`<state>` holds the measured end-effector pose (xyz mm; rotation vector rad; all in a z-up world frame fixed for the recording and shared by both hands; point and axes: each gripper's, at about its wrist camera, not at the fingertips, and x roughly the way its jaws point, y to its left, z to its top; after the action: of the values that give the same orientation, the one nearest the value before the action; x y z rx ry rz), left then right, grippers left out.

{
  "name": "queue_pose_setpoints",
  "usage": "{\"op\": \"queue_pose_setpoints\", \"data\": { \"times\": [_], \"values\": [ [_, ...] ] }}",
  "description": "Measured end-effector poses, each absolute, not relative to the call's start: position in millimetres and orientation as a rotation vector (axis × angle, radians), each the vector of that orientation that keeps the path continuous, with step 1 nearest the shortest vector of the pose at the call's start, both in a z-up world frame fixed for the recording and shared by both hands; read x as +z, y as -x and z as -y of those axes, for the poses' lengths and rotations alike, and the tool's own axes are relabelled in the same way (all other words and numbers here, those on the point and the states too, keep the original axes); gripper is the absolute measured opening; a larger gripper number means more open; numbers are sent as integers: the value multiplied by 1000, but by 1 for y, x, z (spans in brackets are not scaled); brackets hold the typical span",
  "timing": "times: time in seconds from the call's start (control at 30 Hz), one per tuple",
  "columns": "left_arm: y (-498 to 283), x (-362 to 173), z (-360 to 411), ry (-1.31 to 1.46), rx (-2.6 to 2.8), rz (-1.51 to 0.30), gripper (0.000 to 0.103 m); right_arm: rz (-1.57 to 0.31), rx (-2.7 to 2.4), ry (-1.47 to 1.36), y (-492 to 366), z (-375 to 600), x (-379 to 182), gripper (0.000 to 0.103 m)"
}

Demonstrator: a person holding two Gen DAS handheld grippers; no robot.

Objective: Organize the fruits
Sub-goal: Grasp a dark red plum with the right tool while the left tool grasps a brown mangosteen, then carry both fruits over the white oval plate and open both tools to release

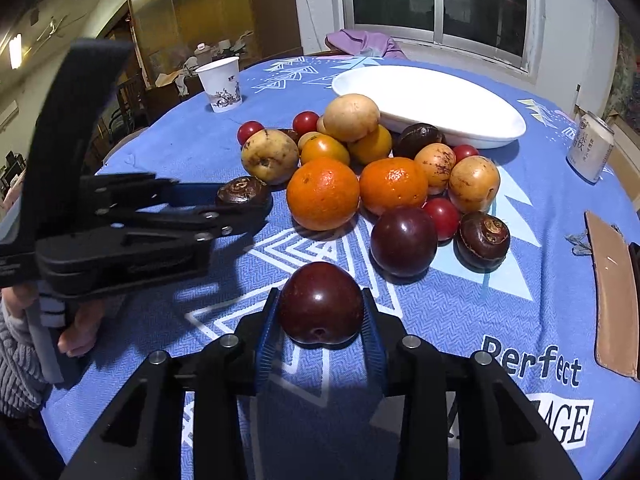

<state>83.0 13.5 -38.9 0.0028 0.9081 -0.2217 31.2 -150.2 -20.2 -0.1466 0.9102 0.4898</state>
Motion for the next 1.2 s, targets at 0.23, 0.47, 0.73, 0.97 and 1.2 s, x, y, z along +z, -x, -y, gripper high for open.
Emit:
{"op": "queue_pose_setpoints", "data": {
  "times": [0.23,0.47,0.73,0.97,1.2],
  "values": [
    [-82,-40,-14,6,-211,-884,41,-910,488,149,-31,151,-20,40],
    [-90,-39,-15,42,-216,-882,43,-908,487,151,-31,151,-20,40],
    [-61,5,-12,36,-231,-746,42,-860,492,42,-28,176,4,39],
    [-124,78,-1,17,-201,-669,42,-712,353,-84,-103,220,93,39],
    [-237,47,11,110,-171,-804,42,-849,240,-159,-222,220,56,39]
  ]
}}
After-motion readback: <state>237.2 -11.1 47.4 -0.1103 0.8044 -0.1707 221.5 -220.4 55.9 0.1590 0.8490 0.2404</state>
